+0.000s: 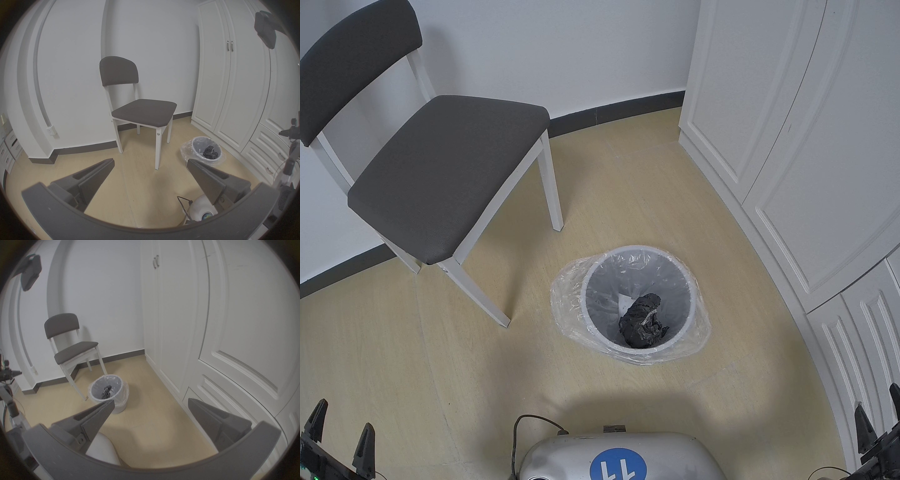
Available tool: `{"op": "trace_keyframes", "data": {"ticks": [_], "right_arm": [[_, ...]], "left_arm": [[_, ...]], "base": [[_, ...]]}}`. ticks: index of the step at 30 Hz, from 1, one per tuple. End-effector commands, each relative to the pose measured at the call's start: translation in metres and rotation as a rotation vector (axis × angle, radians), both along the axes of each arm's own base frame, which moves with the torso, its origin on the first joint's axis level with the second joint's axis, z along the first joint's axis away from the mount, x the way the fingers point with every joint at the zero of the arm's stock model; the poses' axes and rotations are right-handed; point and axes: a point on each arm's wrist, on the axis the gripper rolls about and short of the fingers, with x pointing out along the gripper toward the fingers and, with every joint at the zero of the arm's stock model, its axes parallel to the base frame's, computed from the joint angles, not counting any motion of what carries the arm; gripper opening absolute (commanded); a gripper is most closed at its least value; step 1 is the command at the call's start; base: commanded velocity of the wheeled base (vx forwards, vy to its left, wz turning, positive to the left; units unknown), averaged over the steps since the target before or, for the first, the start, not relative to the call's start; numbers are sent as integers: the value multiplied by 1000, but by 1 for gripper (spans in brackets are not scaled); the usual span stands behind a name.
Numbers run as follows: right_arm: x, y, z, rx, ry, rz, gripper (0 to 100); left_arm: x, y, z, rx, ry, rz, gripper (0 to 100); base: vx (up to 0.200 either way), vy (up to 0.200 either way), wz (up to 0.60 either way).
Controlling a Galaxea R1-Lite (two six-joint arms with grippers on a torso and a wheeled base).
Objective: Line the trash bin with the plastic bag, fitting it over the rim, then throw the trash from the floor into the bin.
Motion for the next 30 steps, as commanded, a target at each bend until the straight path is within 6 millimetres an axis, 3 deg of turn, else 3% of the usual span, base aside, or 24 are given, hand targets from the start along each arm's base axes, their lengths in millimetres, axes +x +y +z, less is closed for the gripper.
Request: {"op": "trace_keyframes", "data": {"ticks": [1,6,30], "right_arm": [[0,0,-5,-31,8,18,100],[0,0,-5,47,6,21,100],[0,0,-5,36,2,15,100]], "left_arm": [[0,0,-5,19,3,-7,100],[0,0,-4,-15,5,-9,100],[0,0,-5,5,1,-1,100]], "base": [[0,0,0],[0,0,0],[0,0,0]]}}
